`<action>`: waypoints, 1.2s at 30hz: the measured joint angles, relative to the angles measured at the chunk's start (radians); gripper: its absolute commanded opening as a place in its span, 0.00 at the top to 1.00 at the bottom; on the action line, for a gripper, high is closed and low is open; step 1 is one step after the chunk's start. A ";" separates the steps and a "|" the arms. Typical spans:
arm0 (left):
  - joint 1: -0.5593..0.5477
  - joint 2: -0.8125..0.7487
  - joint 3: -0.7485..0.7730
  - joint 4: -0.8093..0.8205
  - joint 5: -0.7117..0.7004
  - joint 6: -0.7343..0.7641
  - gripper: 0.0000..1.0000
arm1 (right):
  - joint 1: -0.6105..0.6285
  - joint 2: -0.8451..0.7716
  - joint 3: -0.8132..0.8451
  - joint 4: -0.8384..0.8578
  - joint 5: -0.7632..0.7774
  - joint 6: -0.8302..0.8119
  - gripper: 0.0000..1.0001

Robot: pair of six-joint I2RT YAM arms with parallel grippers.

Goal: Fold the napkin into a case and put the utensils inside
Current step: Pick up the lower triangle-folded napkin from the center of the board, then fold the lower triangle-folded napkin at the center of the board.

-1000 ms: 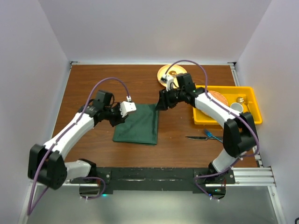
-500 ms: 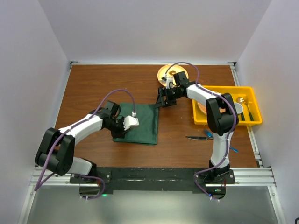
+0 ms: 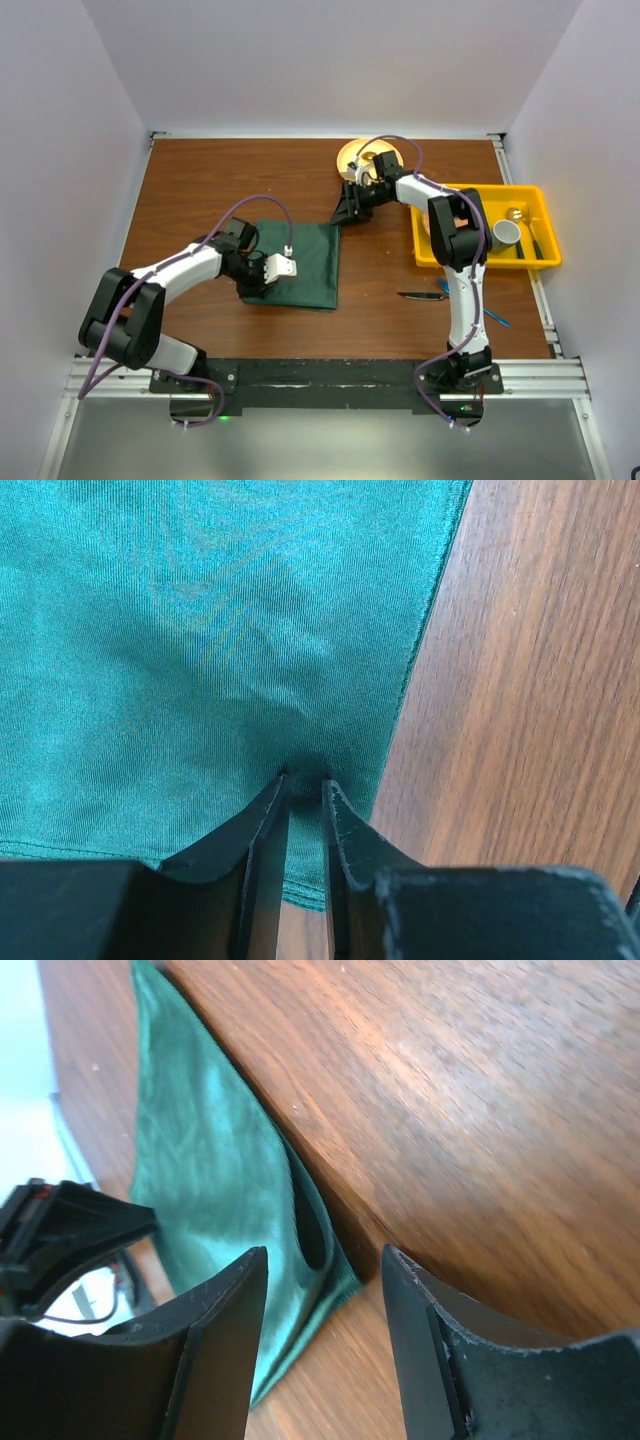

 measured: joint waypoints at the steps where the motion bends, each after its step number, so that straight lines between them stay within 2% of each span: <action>1: 0.000 0.000 0.000 0.000 0.000 0.003 0.76 | 0.000 0.008 0.007 0.000 -0.014 0.003 0.46; 7: 0.000 0.012 0.008 0.000 0.012 0.013 0.76 | -0.001 0.015 0.002 -0.023 -0.050 0.013 0.53; 8: 0.000 0.014 0.010 0.000 0.015 0.013 0.76 | -0.001 0.015 0.001 -0.030 -0.052 0.013 0.57; 9: 0.000 0.016 0.010 0.001 0.018 0.013 0.76 | -0.001 0.015 0.001 -0.035 -0.052 0.013 0.66; 12: 0.000 0.019 0.012 0.002 0.022 0.013 0.76 | -0.001 0.024 0.008 -0.057 -0.048 0.011 0.76; 15: 0.000 0.022 0.013 0.006 0.026 0.013 0.76 | -0.001 0.045 0.029 -0.073 -0.044 0.009 0.90; 16: 0.000 0.022 0.013 0.007 0.027 0.012 0.76 | -0.001 0.049 0.036 -0.079 -0.043 0.007 0.98; 17: 0.000 0.023 0.013 0.008 0.030 0.012 0.76 | -0.001 0.051 0.040 -0.083 -0.043 0.004 1.00; 20: 0.000 0.024 0.013 0.014 0.034 0.009 0.75 | 0.000 0.050 0.054 -0.097 -0.043 -0.016 1.00; 27: 0.031 0.035 0.027 0.000 0.069 -0.030 0.57 | 0.020 0.042 0.059 -0.112 -0.023 -0.122 1.00; 31: 0.139 0.051 0.074 -0.040 0.127 -0.076 0.57 | 0.049 0.000 0.042 -0.115 0.016 -0.197 1.00; 33: 0.191 0.030 0.100 -0.020 0.157 -0.117 0.57 | 0.061 -0.027 0.032 -0.114 0.029 -0.231 1.00; 36: 0.205 -0.053 0.104 0.061 0.180 -0.175 0.59 | 0.075 -0.060 0.011 -0.106 0.042 -0.273 1.00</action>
